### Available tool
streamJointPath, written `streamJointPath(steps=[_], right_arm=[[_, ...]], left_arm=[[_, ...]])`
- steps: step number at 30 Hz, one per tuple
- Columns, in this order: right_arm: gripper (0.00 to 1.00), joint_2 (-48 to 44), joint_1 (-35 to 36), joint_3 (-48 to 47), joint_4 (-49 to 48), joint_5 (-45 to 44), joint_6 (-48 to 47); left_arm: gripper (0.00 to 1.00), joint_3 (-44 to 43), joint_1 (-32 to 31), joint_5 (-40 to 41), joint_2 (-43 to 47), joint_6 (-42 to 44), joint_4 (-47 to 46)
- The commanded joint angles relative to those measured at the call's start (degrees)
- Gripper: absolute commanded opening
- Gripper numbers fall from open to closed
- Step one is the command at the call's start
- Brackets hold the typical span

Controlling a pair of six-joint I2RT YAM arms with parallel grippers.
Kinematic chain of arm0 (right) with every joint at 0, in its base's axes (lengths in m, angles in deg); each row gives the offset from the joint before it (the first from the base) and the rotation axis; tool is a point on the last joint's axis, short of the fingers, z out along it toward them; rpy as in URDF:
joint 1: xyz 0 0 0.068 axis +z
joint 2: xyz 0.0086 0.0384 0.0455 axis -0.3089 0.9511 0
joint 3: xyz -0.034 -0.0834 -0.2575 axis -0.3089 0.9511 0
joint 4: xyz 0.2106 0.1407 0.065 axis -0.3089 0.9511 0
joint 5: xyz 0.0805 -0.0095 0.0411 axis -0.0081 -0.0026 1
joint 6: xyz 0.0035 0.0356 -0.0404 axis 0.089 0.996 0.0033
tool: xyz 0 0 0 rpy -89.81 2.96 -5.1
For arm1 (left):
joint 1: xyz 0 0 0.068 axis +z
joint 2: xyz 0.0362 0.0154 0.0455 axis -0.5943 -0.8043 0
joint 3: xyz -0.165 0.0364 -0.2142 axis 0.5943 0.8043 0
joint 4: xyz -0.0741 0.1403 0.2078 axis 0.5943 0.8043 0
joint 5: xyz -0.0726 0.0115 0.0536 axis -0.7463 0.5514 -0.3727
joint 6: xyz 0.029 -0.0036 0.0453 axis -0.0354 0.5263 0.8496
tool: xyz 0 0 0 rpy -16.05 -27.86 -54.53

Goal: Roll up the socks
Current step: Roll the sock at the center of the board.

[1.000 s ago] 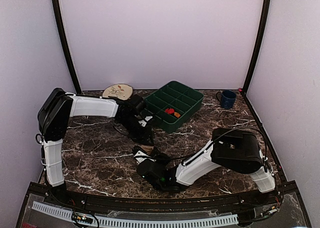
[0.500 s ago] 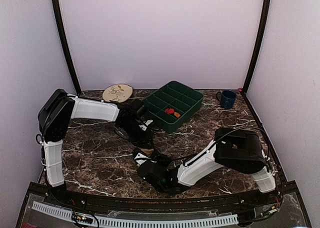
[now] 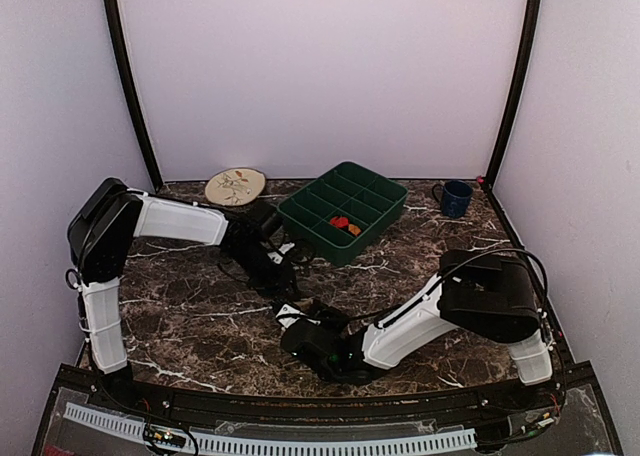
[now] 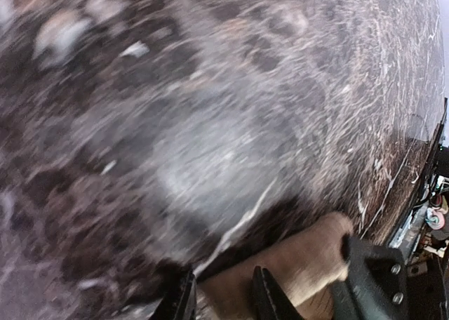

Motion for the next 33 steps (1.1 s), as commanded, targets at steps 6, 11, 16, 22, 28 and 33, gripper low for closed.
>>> streamJointPath(steps=[6,11,16,22,28,33], right_arm=[[0.0,2.93,-0.21,4.7,10.18,4.24,-0.05],[0.0,2.45,-0.24,5.09,9.44,4.61,-0.56],[0.0,2.22,-0.24,5.56,8.51,4.92,-0.83],[0.0,2.1,-0.27,5.97,8.03,5.04,-0.92],[0.0,2.18,-0.27,6.28,7.49,5.09,-0.92],[0.0,2.32,-0.22,6.28,7.23,5.18,-0.92]], left_arm=[[0.34,6.25,1.67,-6.01,5.55,-2.37,-2.38],[0.36,8.1,1.48,-8.75,5.64,-3.85,-4.97],[0.39,9.45,1.26,-10.66,5.91,-5.69,-7.63],[0.42,9.98,1.19,-11.41,6.0,-8.29,-10.14],[0.42,11.05,1.15,-13.68,5.91,-11.0,-13.11],[0.44,11.88,0.79,-16.37,5.76,-12.0,-14.5]])
